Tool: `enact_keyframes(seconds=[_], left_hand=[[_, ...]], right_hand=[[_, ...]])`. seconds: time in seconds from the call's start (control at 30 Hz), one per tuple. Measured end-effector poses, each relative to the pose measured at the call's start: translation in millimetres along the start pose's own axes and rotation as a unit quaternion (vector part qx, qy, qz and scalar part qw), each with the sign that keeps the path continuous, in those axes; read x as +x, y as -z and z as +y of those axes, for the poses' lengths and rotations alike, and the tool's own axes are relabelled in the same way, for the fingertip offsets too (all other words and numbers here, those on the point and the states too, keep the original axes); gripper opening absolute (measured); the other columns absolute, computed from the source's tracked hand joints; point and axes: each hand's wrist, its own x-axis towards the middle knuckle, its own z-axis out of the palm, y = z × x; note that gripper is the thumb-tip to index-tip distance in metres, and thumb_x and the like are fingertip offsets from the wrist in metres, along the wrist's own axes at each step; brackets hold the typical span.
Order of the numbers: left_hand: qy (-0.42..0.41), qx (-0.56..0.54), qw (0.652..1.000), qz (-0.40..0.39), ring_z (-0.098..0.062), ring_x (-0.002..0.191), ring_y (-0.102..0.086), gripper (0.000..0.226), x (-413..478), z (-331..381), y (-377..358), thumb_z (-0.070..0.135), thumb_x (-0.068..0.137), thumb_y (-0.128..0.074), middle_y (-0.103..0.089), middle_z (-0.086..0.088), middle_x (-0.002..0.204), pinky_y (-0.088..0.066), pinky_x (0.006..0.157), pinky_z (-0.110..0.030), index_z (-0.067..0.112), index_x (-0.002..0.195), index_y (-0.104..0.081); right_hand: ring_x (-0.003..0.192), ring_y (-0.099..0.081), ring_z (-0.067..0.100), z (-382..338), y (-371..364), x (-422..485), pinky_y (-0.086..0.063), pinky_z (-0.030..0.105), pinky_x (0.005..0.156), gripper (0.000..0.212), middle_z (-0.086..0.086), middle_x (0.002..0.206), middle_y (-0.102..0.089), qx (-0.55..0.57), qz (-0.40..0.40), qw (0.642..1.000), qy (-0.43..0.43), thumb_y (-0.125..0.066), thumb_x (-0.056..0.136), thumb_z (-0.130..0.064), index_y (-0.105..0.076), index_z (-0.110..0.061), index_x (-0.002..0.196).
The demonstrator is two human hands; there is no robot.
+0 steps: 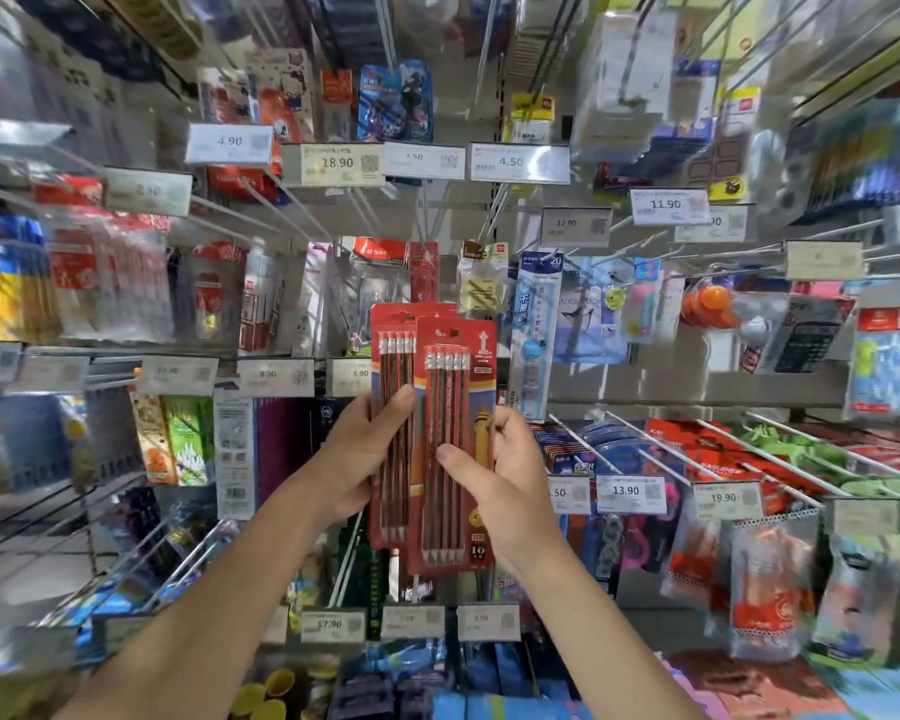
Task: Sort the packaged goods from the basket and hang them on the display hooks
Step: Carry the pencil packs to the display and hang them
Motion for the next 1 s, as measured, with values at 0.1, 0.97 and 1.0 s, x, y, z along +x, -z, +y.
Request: enact_keyframes(seconds=[0.1,0.97,1.0], left_hand=[[0.025,-0.022,0.999,0.014,-0.033,0.104,-0.074,0.07,-0.7,3.5,-1.5,0.064,0.086,-0.066,-0.073,-0.018,0.12,-0.061,0.081,-0.043,0.01,0.131,-0.063],[0.046,-0.027,0.999,0.009,-0.028,0.094,-0.076,0.057,-7.1,11.5,-4.0,0.057,0.092,-0.054,-0.077,-0.013,0.109,-0.062,0.072,-0.038,0.011,0.123,-0.066],[0.045,-0.026,0.999,0.008,-0.028,0.094,-0.076,0.056,-7.2,11.9,-4.1,0.057,0.092,-0.054,-0.077,-0.013,0.109,-0.062,0.073,-0.038,0.011,0.122,-0.066]], right_hand=[[0.097,-0.073,0.031,0.8,24.1,-4.5,-0.059,0.039,0.078,0.028,0.016,0.107,-0.074,0.071,0.01,0.996,-0.053,-0.068,0.092,0.001,-0.053,-0.004,0.115],[0.132,-0.05,0.022,58.6,16.5,8.7,-0.042,0.045,0.11,0.055,0.001,0.147,-0.049,-0.154,0.041,0.966,-0.204,-0.057,0.103,-0.018,-0.03,-0.02,0.151],[0.137,-0.046,0.026,57.6,12.8,12.0,-0.04,0.047,0.114,0.059,0.003,0.153,-0.045,-0.157,0.042,0.965,-0.207,-0.055,0.104,-0.019,-0.026,-0.021,0.155]])
